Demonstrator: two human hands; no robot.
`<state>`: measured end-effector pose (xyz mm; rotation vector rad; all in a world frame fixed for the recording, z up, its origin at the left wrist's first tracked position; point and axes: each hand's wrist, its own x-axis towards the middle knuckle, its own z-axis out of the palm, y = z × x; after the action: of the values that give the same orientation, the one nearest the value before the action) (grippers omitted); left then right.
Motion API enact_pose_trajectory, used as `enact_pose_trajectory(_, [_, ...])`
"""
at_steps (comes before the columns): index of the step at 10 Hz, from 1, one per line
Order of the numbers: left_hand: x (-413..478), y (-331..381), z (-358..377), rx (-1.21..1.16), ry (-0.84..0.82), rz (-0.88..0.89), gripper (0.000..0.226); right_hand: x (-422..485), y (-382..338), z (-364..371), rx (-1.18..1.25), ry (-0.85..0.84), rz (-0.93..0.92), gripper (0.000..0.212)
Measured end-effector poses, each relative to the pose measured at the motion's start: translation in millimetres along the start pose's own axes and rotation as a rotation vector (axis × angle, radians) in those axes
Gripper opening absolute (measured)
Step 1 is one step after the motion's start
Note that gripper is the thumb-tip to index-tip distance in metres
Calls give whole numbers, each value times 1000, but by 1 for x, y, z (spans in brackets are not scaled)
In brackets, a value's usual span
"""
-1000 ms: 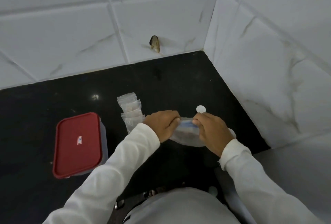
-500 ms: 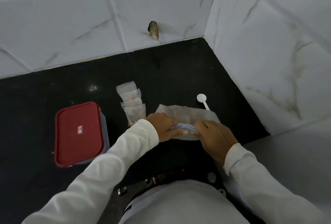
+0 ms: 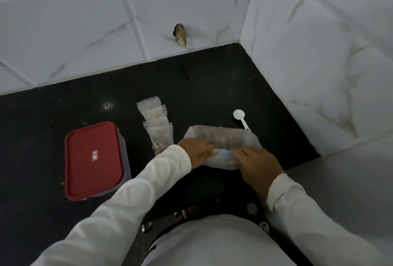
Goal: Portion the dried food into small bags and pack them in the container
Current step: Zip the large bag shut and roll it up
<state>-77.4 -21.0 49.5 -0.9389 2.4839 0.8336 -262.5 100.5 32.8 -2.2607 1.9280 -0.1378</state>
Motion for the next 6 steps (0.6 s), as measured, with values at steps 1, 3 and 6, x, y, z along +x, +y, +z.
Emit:
enact_pose_trajectory(1, [0, 0, 3, -11, 2, 8, 41, 12, 0, -2, 18, -204, 107, 33])
enact_pose_trajectory(3, [-2, 3, 18, 352, 224, 79, 44, 28, -3, -5, -114, -207, 286, 25])
enact_pose_trajectory(6, [21, 6, 13, 298, -48, 62, 31, 10, -1, 30, -94, 8, 30, 49])
